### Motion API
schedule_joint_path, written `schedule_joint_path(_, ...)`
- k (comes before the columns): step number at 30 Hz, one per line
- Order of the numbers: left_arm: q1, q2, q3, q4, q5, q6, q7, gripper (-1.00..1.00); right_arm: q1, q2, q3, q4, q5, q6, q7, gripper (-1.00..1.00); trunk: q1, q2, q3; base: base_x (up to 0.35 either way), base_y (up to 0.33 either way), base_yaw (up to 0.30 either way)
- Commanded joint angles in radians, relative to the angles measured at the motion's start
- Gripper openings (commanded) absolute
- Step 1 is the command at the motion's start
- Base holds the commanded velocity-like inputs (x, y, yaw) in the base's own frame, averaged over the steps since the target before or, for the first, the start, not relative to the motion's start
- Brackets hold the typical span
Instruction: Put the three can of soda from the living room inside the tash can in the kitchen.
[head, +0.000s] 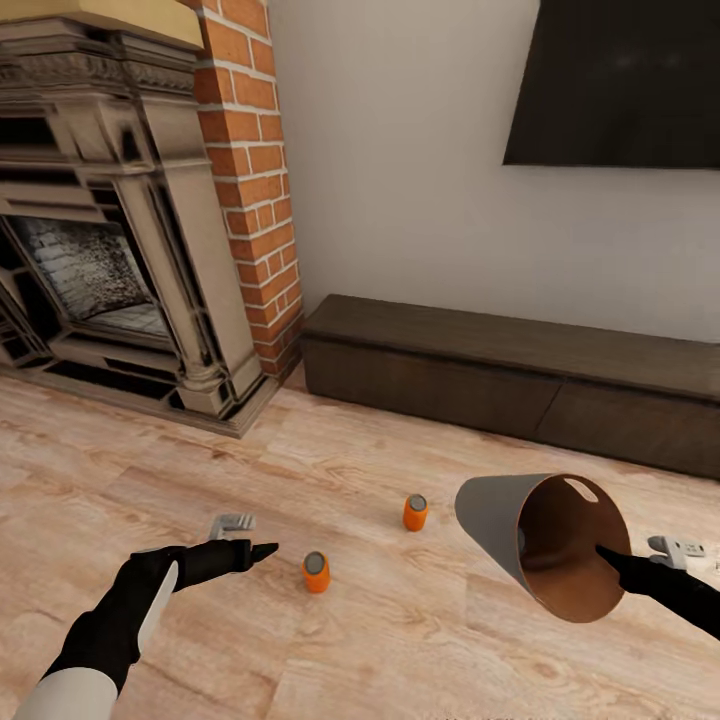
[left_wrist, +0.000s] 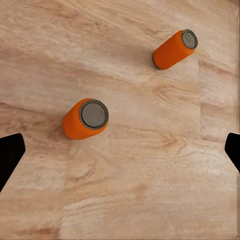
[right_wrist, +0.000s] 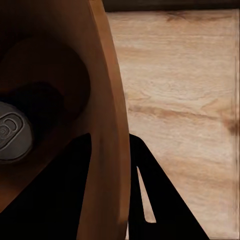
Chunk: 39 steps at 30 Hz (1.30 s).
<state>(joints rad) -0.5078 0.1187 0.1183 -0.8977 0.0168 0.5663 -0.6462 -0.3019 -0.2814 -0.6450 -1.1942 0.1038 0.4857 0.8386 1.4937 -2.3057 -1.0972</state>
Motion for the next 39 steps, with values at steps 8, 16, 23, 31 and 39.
schedule_joint_path(8, 0.000, -0.004, -0.032, 0.001, -0.001, -0.002, 0.002, 1.00, 0.000, -0.004, -0.026, -0.001, -0.012, 0.007, 0.003, -1.00, 0.000, 0.000, 0.004, 0.000, 0.006, -0.248)
schedule_joint_path(16, 0.000, -0.004, -0.045, 0.003, -0.002, 0.000, 0.001, 1.00, 0.000, -0.001, -0.034, -0.001, -0.012, 0.005, 0.002, -1.00, 0.000, 0.000, 0.006, 0.000, 0.208, -0.249)
schedule_joint_path(23, 0.000, -0.005, -0.047, 0.003, -0.002, 0.001, 0.002, 1.00, 0.000, -0.001, -0.034, -0.001, -0.012, 0.005, 0.006, -1.00, 0.000, 0.000, 0.006, 0.000, 0.310, -0.251)
schedule_joint_path(31, 0.000, -0.005, -0.048, 0.003, -0.002, 0.001, 0.002, 1.00, 0.000, -0.002, -0.036, -0.001, -0.012, 0.005, 0.006, -1.00, 0.000, 0.000, 0.006, 0.065, 0.314, -0.252)
schedule_joint_path(39, -0.024, -0.084, -0.050, 0.004, -0.007, 0.074, 0.074, 1.00, -0.001, -0.005, -0.035, -0.002, -0.006, 0.007, 0.000, -1.00, 0.000, 0.000, 0.006, 0.193, 0.273, -0.252)
